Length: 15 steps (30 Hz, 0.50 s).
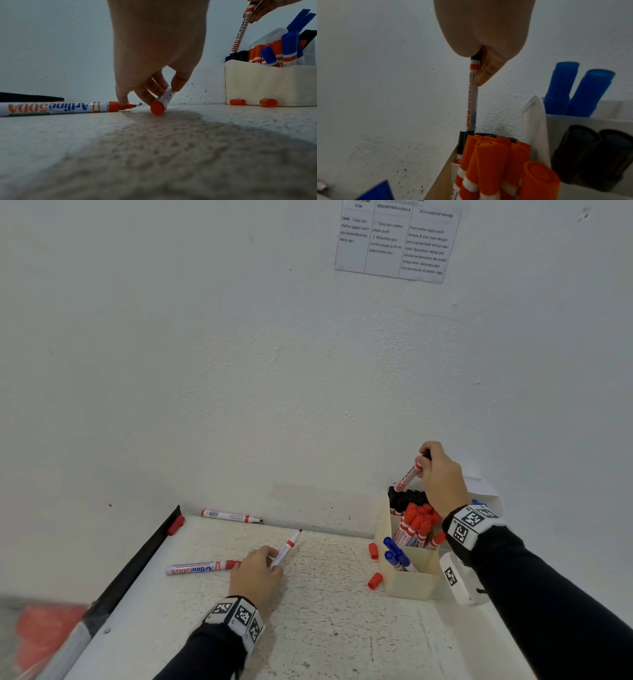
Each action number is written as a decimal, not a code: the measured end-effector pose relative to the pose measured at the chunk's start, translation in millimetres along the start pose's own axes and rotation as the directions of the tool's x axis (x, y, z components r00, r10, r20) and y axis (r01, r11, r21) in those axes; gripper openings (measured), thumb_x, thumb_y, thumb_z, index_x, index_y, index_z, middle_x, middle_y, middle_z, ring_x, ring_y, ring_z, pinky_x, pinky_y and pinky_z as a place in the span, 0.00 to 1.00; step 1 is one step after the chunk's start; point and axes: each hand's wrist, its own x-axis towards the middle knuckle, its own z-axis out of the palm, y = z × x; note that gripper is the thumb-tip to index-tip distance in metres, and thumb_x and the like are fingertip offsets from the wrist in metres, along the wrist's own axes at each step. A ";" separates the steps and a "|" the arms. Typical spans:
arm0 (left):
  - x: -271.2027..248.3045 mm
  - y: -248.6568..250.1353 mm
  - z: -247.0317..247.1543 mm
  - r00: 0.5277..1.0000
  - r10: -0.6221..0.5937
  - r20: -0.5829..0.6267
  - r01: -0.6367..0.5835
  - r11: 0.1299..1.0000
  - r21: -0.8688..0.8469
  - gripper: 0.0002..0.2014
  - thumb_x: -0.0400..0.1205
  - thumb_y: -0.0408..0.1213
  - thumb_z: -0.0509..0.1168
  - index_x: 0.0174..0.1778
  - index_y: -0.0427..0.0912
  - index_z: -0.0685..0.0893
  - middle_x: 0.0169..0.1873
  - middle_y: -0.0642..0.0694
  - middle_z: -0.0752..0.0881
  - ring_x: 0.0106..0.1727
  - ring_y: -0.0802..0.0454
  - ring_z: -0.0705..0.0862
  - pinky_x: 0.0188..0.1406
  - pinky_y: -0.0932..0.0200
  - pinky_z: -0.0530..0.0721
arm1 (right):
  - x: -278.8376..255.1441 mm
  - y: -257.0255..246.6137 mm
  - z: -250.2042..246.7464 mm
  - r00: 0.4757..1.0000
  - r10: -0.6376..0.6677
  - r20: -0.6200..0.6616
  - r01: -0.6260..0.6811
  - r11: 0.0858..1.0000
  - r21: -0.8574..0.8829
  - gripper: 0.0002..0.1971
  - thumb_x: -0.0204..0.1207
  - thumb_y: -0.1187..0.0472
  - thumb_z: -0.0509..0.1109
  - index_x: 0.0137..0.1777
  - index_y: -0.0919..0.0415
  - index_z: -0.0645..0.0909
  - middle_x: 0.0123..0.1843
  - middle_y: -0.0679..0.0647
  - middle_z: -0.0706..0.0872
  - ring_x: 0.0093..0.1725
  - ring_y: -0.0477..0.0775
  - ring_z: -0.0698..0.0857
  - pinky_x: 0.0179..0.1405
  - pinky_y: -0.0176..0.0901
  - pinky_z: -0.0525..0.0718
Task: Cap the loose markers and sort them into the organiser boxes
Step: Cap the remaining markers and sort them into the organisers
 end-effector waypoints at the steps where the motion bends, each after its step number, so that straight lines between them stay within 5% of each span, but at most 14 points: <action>1: 0.2 0.0 0.4 1.000 -0.001 0.001 0.001 1.000 0.001 0.10 0.80 0.40 0.62 0.57 0.50 0.78 0.46 0.55 0.80 0.49 0.55 0.81 0.62 0.52 0.79 | 0.3 0.3 -0.8 1.000 -0.020 -0.012 0.019 1.000 -0.013 0.07 0.84 0.66 0.55 0.57 0.66 0.73 0.44 0.60 0.81 0.45 0.60 0.83 0.46 0.54 0.84; 4: 0.2 0.1 0.6 1.000 -0.005 0.003 0.005 1.000 -0.001 0.11 0.80 0.40 0.63 0.58 0.50 0.78 0.46 0.55 0.80 0.50 0.55 0.81 0.63 0.51 0.79 | 0.0 3.2 -3.2 0.998 -0.048 -0.040 0.046 0.998 -0.042 0.07 0.83 0.65 0.55 0.56 0.65 0.72 0.43 0.61 0.81 0.42 0.60 0.81 0.39 0.49 0.78; 8: 0.3 0.5 0.9 1.000 -0.005 0.001 0.005 1.000 0.003 0.11 0.80 0.40 0.63 0.58 0.49 0.78 0.46 0.55 0.79 0.49 0.55 0.80 0.63 0.51 0.79 | 0.0 6.3 -3.6 0.999 -0.034 -0.032 0.034 0.999 -0.019 0.06 0.83 0.65 0.55 0.54 0.63 0.72 0.42 0.64 0.83 0.42 0.63 0.83 0.43 0.57 0.84; 15: -1.2 1.1 -0.2 1.000 -0.008 -0.006 0.008 1.000 -0.002 0.10 0.80 0.40 0.62 0.57 0.49 0.79 0.45 0.55 0.80 0.47 0.55 0.81 0.60 0.53 0.80 | -4.9 11.4 1.3 1.000 -0.024 0.020 0.025 0.998 -0.055 0.07 0.83 0.66 0.56 0.55 0.65 0.73 0.44 0.60 0.81 0.43 0.56 0.80 0.40 0.43 0.73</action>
